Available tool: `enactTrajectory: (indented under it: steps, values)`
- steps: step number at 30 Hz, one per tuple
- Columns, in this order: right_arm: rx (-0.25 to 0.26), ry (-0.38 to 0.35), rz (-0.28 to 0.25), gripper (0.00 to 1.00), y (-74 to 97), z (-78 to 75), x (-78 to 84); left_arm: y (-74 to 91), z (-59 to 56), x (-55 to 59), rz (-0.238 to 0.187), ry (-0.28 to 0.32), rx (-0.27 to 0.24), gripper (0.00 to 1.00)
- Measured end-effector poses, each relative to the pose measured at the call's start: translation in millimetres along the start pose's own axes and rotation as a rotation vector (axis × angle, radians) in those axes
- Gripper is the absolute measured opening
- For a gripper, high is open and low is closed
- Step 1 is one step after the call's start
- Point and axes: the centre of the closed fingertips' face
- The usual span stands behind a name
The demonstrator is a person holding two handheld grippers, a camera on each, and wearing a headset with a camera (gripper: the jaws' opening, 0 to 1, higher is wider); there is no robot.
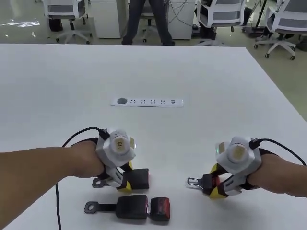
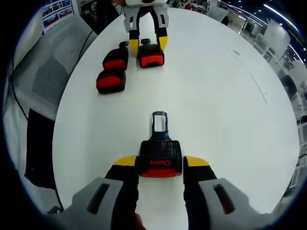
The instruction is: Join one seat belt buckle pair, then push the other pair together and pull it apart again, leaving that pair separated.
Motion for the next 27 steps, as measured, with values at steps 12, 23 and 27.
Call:
enactTrajectory:
  steps: [12,23,27]
  values:
    - [0.097,-0.123,-0.054,0.43,8.6,-13.4,-5.8,4.9,-5.1,-1.9,0.023,-0.032,-0.041,0.43]
    - [0.212,-0.198,-0.140,0.53,37.4,9.3,-25.8,51.1,-7.3,-5.0,-0.173,0.097,-0.158,0.54]
    - [0.252,-0.246,-0.169,0.59,43.8,24.0,-28.2,70.9,-16.5,1.4,-0.245,0.182,-0.194,0.59]
Point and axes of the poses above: the centre of the closed fingertips' face, and the gripper's own axes: y roughly backward along the fingers, z roughly to its left, x roughly out of its underside, and after that the axes turned 5 degrees about y, right-handed
